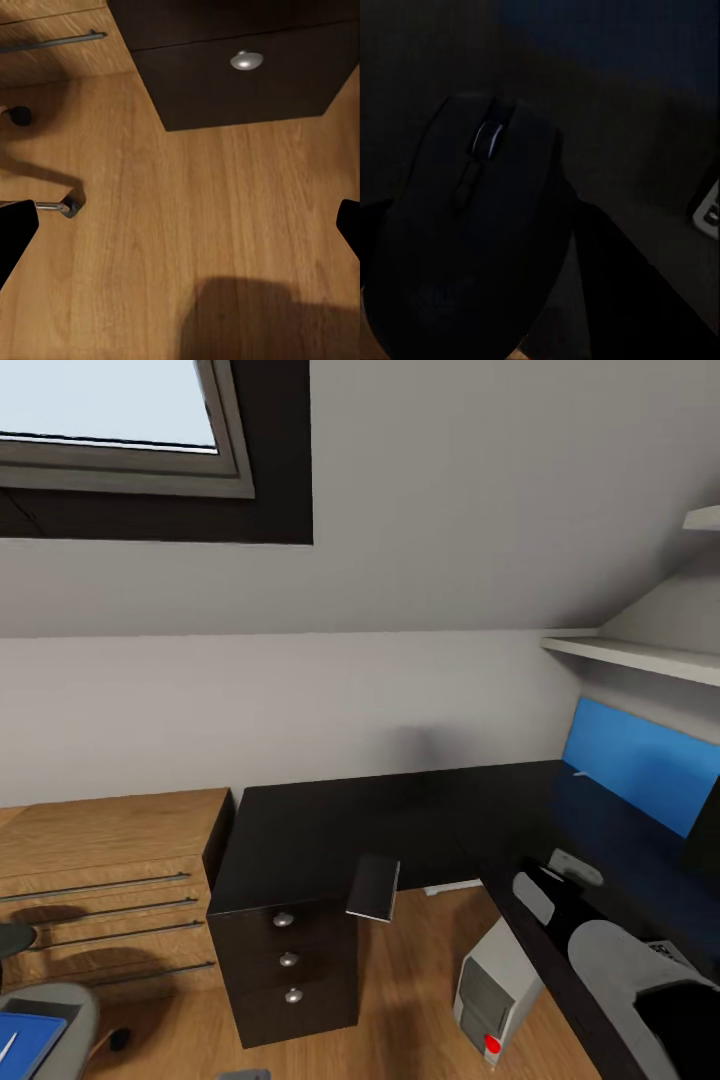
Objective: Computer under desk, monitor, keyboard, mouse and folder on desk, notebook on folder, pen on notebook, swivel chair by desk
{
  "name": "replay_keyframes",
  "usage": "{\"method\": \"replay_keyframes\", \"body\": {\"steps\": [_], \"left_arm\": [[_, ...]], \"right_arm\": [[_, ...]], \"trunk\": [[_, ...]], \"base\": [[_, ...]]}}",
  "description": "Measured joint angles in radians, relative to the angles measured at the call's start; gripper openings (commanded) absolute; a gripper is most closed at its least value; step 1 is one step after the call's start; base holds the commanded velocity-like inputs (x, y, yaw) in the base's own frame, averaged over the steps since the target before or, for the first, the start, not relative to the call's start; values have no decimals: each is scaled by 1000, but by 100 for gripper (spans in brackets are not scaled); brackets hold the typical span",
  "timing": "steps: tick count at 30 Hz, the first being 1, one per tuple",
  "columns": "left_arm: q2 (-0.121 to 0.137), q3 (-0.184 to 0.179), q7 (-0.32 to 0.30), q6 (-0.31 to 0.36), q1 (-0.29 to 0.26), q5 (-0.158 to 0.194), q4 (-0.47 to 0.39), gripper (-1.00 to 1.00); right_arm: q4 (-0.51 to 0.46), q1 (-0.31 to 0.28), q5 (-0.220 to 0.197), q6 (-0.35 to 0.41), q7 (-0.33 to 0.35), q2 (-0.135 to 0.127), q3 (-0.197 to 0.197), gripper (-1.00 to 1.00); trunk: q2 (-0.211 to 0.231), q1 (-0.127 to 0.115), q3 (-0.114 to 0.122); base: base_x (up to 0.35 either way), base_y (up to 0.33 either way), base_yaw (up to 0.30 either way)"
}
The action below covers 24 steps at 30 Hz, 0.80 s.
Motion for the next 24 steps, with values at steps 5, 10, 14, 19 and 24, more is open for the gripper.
{"method": "replay_keyframes", "body": {"steps": [5,10,14,19,24], "left_arm": [[-2,-5,0,-28,0,-5,-1,100],[-2,-6,0,-31,0,-6,0,100],[-3,-6,0,-31,0,-6,0,100],[-4,-6,1,-31,0,-7,0,100],[-1,-3,2,-32,0,-2,-1,100]], "right_arm": [[137,-208,-9,106,-81,1,-3,-100],[175,-210,-8,-37,-97,40,-4,-100],[179,-187,-7,-116,-87,45,-4,-100],[180,-183,-7,-126,-85,45,-5,-100],[178,-183,-11,-89,-91,45,-7,-100]], "trunk": [[0,0,0],[0,0,0],[0,0,0],[0,0,0],[0,0,0]], "base": [[0,0,0],[0,-140,0],[0,-212,0],[0,-24,0],[0,-1,0]]}}
